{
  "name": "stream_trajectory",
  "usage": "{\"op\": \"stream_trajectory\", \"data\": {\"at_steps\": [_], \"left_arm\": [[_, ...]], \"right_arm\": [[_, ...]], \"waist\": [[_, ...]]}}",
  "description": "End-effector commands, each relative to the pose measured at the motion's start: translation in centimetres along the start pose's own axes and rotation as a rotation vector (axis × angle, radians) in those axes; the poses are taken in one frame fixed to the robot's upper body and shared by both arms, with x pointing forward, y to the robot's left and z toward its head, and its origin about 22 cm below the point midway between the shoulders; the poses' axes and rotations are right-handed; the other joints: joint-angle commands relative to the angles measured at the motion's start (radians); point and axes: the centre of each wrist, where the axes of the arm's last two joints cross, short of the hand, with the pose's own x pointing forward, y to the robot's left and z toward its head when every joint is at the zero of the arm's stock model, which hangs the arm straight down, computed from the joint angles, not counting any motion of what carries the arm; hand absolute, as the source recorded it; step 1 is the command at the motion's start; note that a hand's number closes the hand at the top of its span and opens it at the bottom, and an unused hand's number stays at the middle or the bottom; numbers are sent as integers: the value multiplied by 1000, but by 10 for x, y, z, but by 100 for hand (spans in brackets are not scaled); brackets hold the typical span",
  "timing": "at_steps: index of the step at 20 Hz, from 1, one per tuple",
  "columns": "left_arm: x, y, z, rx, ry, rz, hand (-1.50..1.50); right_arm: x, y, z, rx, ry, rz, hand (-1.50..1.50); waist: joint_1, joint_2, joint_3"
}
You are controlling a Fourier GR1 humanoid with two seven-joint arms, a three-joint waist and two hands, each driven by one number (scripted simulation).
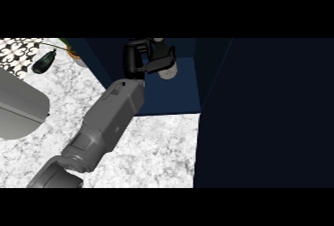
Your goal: Pick up the wine, place it into the cabinet and close the cabinet
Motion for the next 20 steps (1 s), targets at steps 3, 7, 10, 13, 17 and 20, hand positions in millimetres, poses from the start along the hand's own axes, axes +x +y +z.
{"op": "stream_trajectory", "data": {"at_steps": [3, 7, 10, 13, 17, 20], "left_arm": [[-7, 25, -8, 60, 45, 86, 150], [-8, 18, -6, 48, 45, 93, 150], [-22, 12, 11, 54, 64, 70, 150], [-3, 12, -9, 48, 57, 62, 150], [-22, 15, 8, 42, 80, 19, 150], [-15, 17, 0, 60, 68, -19, -150]], "right_arm": [[16, 6, 11, 14, -36, -18, -150], [5, -6, 2, 26, -36, -13, -150], [5, 4, -4, 18, -37, -37, -150], [5, 1, 13, 17, -43, -9, -150], [0, 7, 7, 19, -41, -8, -150], [10, -4, 5, 29, -40, -15, -150]], "waist": [[0, 4, -2], [-5, 8, -1], [-9, 6, -2], [-13, 7, -1], [-6, 7, -1], [-13, 10, -1]]}}
